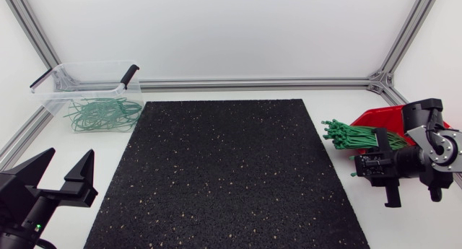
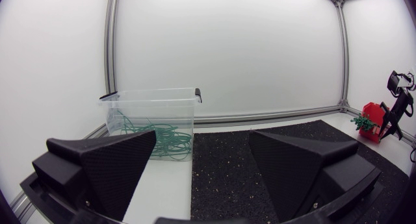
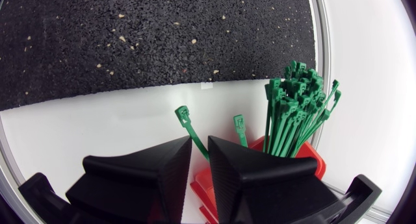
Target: Take a green cable tie from the red box, thread the tail through the head to close it, then place it in the transparent bin on the left.
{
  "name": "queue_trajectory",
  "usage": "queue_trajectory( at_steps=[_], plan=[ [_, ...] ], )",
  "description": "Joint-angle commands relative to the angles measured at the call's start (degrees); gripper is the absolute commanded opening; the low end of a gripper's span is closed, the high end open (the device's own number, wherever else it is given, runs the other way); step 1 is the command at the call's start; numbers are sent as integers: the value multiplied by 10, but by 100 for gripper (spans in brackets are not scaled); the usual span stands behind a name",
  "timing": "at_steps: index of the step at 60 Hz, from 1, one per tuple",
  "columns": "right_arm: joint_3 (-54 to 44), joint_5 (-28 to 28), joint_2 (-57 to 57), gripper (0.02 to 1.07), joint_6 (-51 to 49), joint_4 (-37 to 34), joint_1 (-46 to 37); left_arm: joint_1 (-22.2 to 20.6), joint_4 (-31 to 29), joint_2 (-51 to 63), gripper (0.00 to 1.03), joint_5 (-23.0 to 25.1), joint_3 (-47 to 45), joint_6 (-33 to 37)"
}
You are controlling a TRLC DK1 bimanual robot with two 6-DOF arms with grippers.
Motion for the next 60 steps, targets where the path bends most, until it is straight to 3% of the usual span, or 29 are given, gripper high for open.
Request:
queue_trajectory(
  at_steps=[1,24,28,35,60],
  plan=[
    [-17,2,4,25,-26,19,-5,-3,-12,5,99,-1,-23,-5],
    [-35,25,1,24,-57,63,-6,-2,-13,4,99,-1,-23,-5],
    [-37,26,1,16,-62,64,-6,-2,-12,4,99,-1,-23,-5],
    [-41,29,-7,13,-68,64,-5,-1,-13,4,99,-1,-23,-5],
    [-48,34,-108,9,-76,9,-1,0,-14,4,100,-1,-23,-5]
  ],
)
